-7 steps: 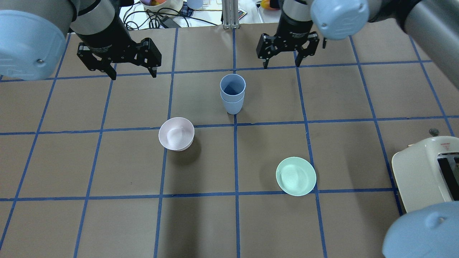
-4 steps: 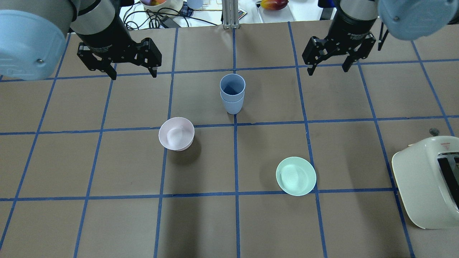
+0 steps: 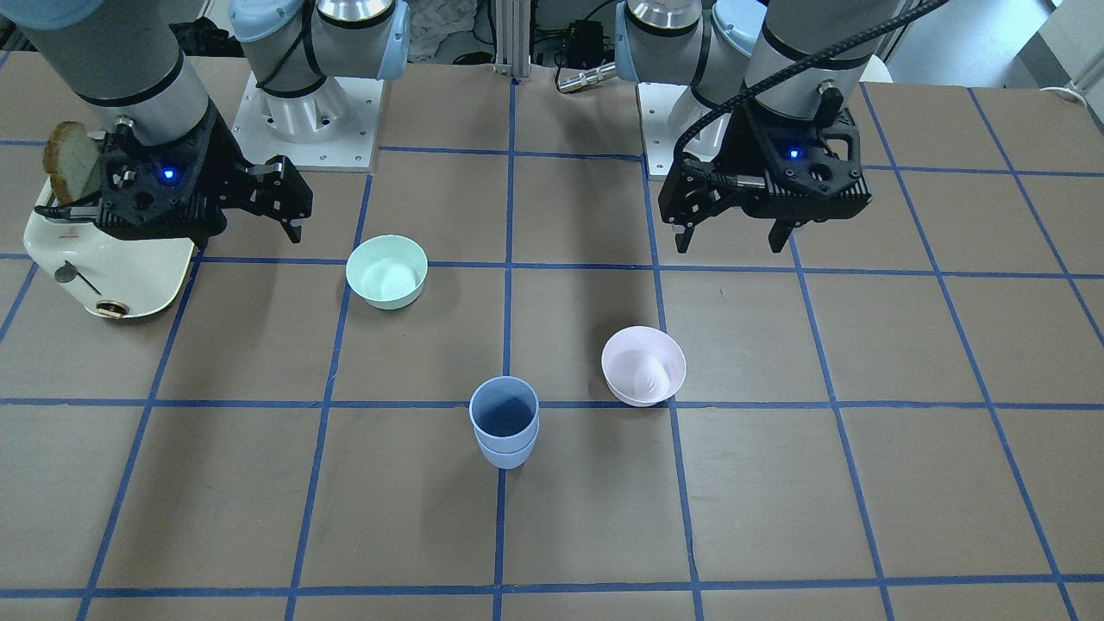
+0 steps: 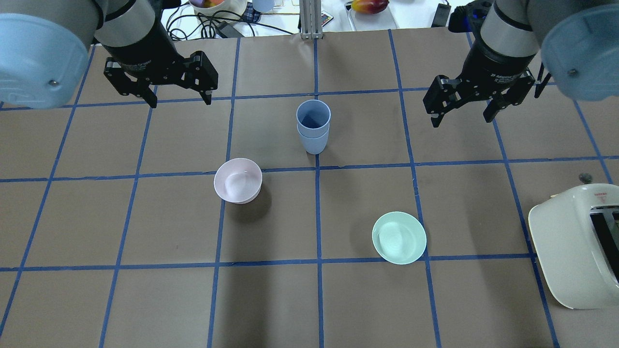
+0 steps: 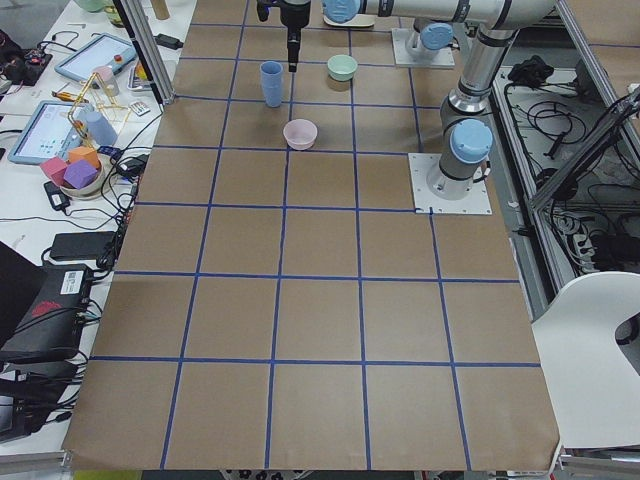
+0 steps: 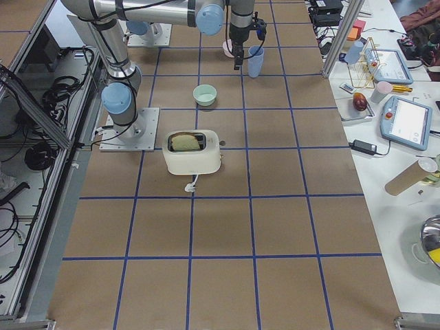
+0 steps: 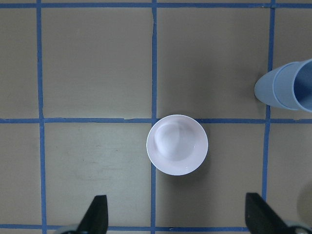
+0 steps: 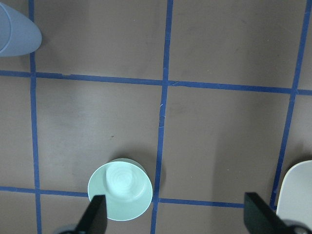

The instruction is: Stack blue cups with both arms

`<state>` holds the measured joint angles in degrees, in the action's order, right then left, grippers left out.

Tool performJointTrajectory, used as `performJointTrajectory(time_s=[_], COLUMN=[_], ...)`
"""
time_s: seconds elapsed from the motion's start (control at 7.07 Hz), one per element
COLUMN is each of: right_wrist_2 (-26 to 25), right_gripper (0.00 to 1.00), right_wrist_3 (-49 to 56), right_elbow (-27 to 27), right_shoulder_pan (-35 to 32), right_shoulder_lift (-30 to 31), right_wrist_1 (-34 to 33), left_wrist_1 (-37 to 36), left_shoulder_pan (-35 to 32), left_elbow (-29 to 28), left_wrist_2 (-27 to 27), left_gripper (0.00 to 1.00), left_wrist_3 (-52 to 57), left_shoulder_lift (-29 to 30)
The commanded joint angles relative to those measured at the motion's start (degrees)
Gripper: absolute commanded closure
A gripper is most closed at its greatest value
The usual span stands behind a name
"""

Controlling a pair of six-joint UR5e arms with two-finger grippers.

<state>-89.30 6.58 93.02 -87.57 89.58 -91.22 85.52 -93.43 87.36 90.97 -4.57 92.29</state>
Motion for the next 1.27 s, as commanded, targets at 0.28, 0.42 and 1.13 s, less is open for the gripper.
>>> performJointTrajectory(time_s=[0.28, 0.42, 1.13], right_wrist_2=[-3.0, -3.1, -0.4], right_gripper=[0.00, 0.00, 0.00], right_wrist_3=[-0.3, -0.2, -0.3], right_elbow=[-1.1, -2.5, -2.9], right_shoulder_pan=[-1.1, -1.5, -1.6], right_shoulder_lift=[1.6, 1.6, 1.5], right_wrist_1=[2.9, 3.3, 3.7], left_wrist_1=[0.0, 0.0, 0.0], left_shoulder_pan=[0.0, 0.0, 0.0], left_elbow=[0.1, 0.1, 0.1], left_wrist_2=[0.0, 0.0, 0.0], left_gripper=[0.00, 0.00, 0.00], left_wrist_3=[0.0, 0.0, 0.0], left_shoulder_lift=[0.0, 0.0, 0.0])
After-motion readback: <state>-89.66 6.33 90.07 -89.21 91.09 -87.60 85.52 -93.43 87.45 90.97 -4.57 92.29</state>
